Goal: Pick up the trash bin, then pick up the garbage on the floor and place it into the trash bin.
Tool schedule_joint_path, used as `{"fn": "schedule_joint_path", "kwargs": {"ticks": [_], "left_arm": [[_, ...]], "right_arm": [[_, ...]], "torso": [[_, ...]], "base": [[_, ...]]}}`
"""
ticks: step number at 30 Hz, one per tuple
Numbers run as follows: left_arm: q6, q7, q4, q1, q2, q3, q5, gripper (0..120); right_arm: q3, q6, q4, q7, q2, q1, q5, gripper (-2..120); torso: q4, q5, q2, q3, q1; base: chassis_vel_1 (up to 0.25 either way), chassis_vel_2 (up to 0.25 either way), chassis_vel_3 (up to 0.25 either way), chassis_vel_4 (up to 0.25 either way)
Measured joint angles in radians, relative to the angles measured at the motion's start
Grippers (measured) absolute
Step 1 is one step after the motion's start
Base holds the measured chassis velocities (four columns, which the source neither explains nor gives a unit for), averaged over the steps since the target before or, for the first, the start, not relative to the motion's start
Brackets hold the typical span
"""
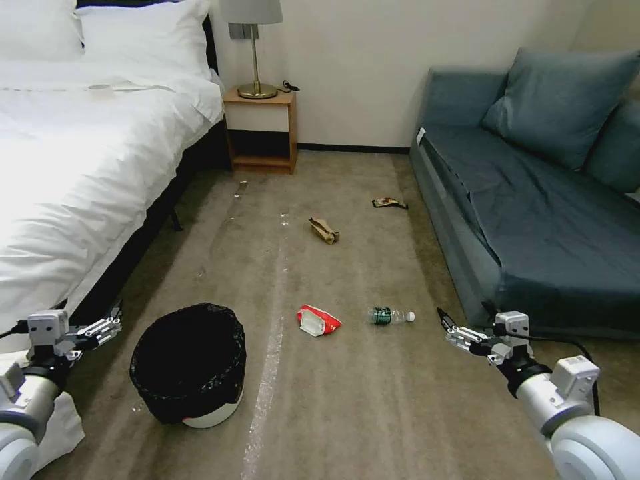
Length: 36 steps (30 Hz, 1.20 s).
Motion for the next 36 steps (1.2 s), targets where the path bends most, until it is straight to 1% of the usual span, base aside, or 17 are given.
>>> {"fn": "schedule_joint_path", "kwargs": {"ticks": [5, 11, 20, 21, 22, 23, 25, 26, 27, 28, 29, 31, 32, 33, 34, 35, 36], "left_arm": [[0.001, -0.001, 0.001, 0.005, 0.0, -0.002, 0.0, 100], [0.001, 0.003, 0.002, 0.027, 0.003, -0.012, 0.0, 100], [0.001, 0.004, 0.005, 0.03, -0.002, -0.01, 0.005, 100], [0.016, -0.001, 0.004, 0.032, 0.001, -0.007, -0.004, 100], [0.032, -0.018, 0.004, 0.03, 0.005, -0.003, -0.024, 100], [0.032, -0.018, 0.004, 0.03, 0.005, -0.003, -0.024, 100], [0.067, -0.054, 0.011, 0.016, 0.022, 0.004, -0.066, 100], [0.067, -0.054, 0.011, 0.016, 0.022, 0.004, -0.066, 100], [0.083, -0.068, 0.015, 0.007, 0.03, 0.006, -0.08, 100], [0.127, -0.095, 0.019, -0.009, 0.045, 0.008, -0.099, 100], [0.127, -0.095, 0.019, -0.009, 0.045, 0.008, -0.099, 100], [0.181, -0.134, 0.021, -0.028, 0.065, 0.018, -0.112, 100], [0.181, -0.134, 0.021, -0.028, 0.065, 0.018, -0.112, 100], [0.221, -0.165, 0.021, -0.049, 0.081, 0.036, -0.132, 100], [0.221, -0.165, 0.021, -0.049, 0.081, 0.036, -0.132, 100], [0.28, -0.2, 0.021, -0.083, 0.099, 0.062, -0.168, 100], [0.316, -0.218, 0.021, -0.102, 0.107, 0.076, -0.185, 100]], "right_arm": [[-0.002, 0.001, 0.0, -0.002, 0.01, -0.011, -0.015, 100], [-0.01, 0.007, -0.003, -0.009, 0.022, -0.02, -0.034, 100], [-0.016, 0.011, -0.008, -0.014, 0.029, -0.026, -0.05, 100], [-0.015, 0.011, -0.008, -0.014, 0.023, -0.026, -0.049, 100], [-0.012, 0.011, -0.007, -0.013, 0.016, -0.025, -0.046, 100], [-0.012, 0.011, -0.007, -0.013, 0.016, -0.025, -0.046, 100], [-0.005, 0.011, -0.006, -0.012, 0.005, -0.02, -0.04, 100], [-0.005, 0.011, -0.006, -0.012, 0.005, -0.02, -0.04, 100], [-0.003, 0.012, -0.006, -0.011, 0.001, -0.018, -0.039, 100], [-0.001, 0.012, -0.006, -0.011, -0.002, -0.018, -0.037, 100], [-0.001, 0.012, -0.006, -0.011, -0.002, -0.018, -0.037, 100], [0.0, 0.013, -0.008, -0.01, -0.004, -0.018, -0.036, 100], [0.0, 0.013, -0.008, -0.01, -0.004, -0.018, -0.036, 100], [-0.001, 0.014, -0.011, -0.01, -0.004, -0.017, -0.036, 100], [-0.001, 0.014, -0.011, -0.01, -0.004, -0.017, -0.036, 100], [-0.003, 0.014, -0.015, -0.01, -0.003, -0.013, -0.036, 100], [-0.004, 0.014, -0.016, -0.01, -0.003, -0.012, -0.036, 100]], "torso": [[0.0, 0.0, 0.0, 0.0, 0.0], [0.0, 0.0, 0.0, 0.0, 0.0], [0.0, 0.0, 0.0, 0.0, 0.0], [0.0, 0.0001, 0.0, 0.0, 0.0], [0.0, 0.0001, 0.0, 0.0, 0.0], [0.0, 0.0001, 0.0, 0.0, 0.0], [0.0001, 0.0, 0.0, 0.0, 0.0], [0.0001, 0.0, 0.0, 0.0, 0.0], [0.0001, 0.0, 0.0, 0.0, 0.0], [0.0, 0.0, 0.0, 0.0, 0.0], [0.0, 0.0, 0.0, 0.0, 0.0], [0.0001, 0.0, 0.0, 0.0, 0.0], [0.0001, 0.0, 0.0, 0.0, 0.0], [0.0001, 0.0001, 0.0, 0.0, 0.0], [0.0001, 0.0001, 0.0, 0.0, 0.0], [0.0, 0.0001, 0.0, 0.0, 0.0], [-0.0001, 0.0002, 0.0, 0.0, 0.0]], "base": [[0.0, 0.0, 0.0, 0.0], [0.0, 0.0, 0.0, 0.0], [0.0, 0.0, 0.0, 0.0], [0.0, 0.0, 0.0, 0.0], [0.0, 0.0, 0.0, 0.0], [0.0, 0.0, 0.0, 0.0], [0.0, 0.0, 0.0, 0.0], [0.0, 0.0, 0.0, 0.0], [0.0, 0.0, 0.0, 0.0], [0.0, 0.0, 0.0, 0.0], [0.0, 0.0, 0.0, 0.0], [0.0, 0.0, 0.0, 0.0], [0.0, 0.0, 0.0, 0.0], [0.0, 0.0, 0.0, 0.0], [0.0, 0.0, 0.0, 0.0], [0.0, 0.0, 0.0, 0.0], [0.0, 0.0, 0.0, 0.0]]}}
